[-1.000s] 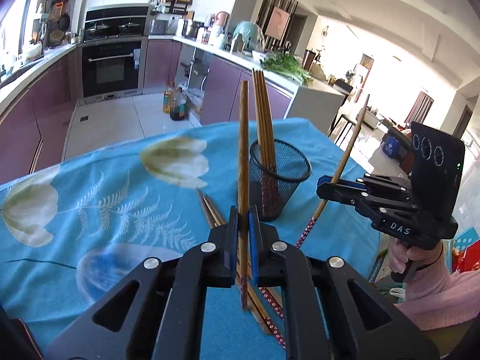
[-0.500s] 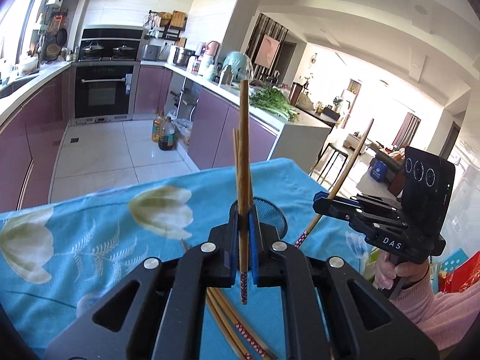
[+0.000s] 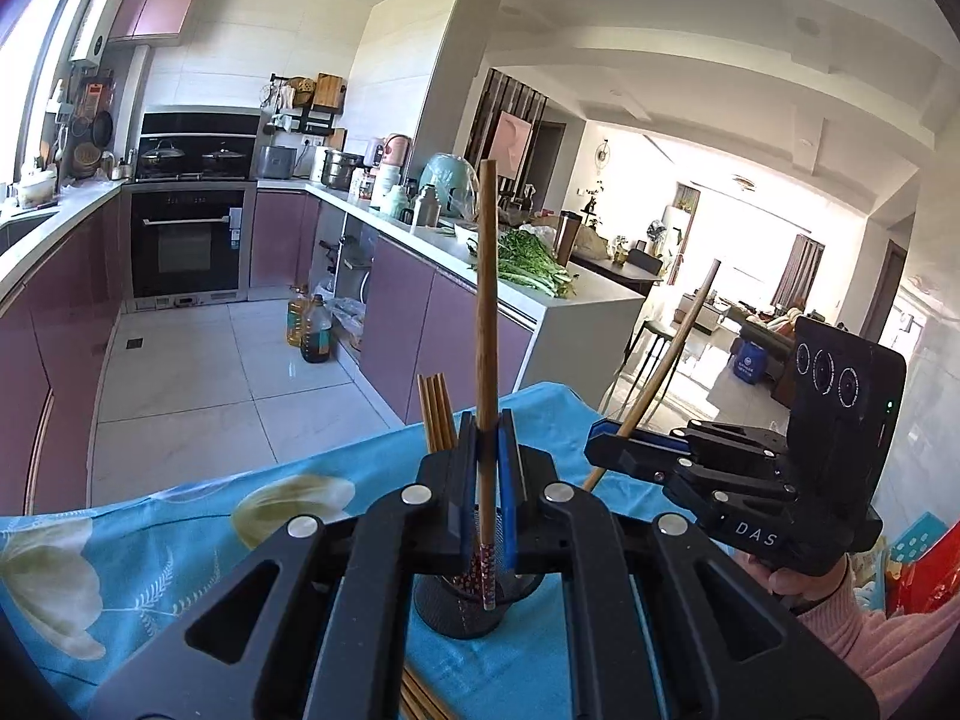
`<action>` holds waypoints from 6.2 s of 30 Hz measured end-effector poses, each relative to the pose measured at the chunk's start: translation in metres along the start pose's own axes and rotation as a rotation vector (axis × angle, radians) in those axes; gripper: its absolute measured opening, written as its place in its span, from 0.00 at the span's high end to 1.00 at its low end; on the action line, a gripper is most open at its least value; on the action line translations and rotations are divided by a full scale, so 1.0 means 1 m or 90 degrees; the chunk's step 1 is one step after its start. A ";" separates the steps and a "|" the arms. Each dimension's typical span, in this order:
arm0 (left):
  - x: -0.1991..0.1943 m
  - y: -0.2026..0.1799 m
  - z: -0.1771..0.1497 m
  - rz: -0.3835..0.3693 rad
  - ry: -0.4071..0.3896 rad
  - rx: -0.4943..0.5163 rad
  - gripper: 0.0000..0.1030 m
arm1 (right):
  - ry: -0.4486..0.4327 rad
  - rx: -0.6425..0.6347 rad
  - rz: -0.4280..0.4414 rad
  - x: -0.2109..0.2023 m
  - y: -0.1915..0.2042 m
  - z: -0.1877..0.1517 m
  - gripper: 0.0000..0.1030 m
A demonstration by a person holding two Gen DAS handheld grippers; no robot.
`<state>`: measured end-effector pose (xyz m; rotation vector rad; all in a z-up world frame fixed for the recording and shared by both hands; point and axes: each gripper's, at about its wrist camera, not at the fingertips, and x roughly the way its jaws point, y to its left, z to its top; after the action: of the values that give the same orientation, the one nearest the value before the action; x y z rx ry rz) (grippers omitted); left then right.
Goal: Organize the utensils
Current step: 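Lift both held chopsticks upright and lower them into the black mesh cup, then open both tools to release the chopsticks and pull back from the cup, then grasp a chopstick from the pile with the left tool while the right tool grasps another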
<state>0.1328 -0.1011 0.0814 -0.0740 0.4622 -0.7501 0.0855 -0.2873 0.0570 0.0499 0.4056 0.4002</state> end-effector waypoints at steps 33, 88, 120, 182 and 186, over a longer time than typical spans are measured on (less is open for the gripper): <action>0.104 0.018 -0.043 0.022 0.212 0.035 0.93 | 0.184 0.065 0.008 0.076 -0.017 -0.043 0.94; 0.034 0.057 -0.186 0.145 0.278 -0.013 0.60 | 0.312 0.008 0.108 0.086 0.077 -0.138 0.72; 0.050 0.051 -0.201 0.152 0.319 -0.009 0.58 | 0.322 0.003 0.068 0.086 0.071 -0.144 0.71; 0.066 0.058 -0.196 0.128 0.343 -0.027 0.79 | 0.322 0.038 0.074 0.096 0.064 -0.140 0.92; 0.076 0.058 -0.192 0.134 0.344 -0.022 0.81 | 0.319 0.037 0.072 0.097 0.063 -0.139 0.94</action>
<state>0.1358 -0.0907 -0.1333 0.1488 0.9812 -0.5481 0.0893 -0.1957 -0.0990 0.0291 0.9120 0.5134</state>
